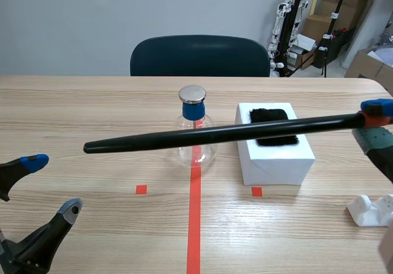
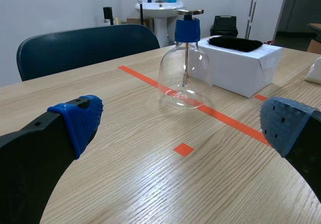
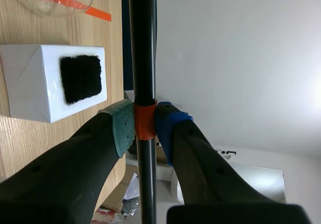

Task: Do the electroscope experiment. hold the rod still at the electroscope

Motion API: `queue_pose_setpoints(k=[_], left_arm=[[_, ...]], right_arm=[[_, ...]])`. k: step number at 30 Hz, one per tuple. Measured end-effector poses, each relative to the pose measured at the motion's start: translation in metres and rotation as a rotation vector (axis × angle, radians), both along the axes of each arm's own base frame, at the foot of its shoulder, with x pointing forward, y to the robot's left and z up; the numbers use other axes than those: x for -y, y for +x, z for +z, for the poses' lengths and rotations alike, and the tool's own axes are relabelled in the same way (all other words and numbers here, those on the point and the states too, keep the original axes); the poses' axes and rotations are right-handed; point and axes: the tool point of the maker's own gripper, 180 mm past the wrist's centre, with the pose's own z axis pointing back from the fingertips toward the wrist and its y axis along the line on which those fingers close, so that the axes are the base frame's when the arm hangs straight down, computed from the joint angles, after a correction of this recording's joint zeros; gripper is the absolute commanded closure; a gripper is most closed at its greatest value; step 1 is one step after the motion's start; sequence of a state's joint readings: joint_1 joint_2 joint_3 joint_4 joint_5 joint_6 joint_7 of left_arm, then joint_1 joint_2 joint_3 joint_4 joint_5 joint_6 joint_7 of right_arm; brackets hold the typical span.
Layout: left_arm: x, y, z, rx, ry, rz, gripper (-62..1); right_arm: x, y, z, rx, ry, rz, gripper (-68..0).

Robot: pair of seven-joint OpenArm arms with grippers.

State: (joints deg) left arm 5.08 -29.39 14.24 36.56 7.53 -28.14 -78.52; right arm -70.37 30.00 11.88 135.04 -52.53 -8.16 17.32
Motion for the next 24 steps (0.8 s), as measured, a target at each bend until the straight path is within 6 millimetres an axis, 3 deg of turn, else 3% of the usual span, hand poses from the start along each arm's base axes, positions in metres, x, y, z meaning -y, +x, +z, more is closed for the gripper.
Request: queue_pose_setpoints(k=[16,24], left_arm=[[0.0,0.0,0.0,0.0,0.0,0.0,-62.3],[0.0,0.0,0.0,0.0,0.0,0.0,-62.3]], right_arm=[[0.002,0.002,0.001,0.008,-0.003,-0.012,-10.2],[0.029,0.038,0.027,0.14,0.015,-0.185,-10.2]])
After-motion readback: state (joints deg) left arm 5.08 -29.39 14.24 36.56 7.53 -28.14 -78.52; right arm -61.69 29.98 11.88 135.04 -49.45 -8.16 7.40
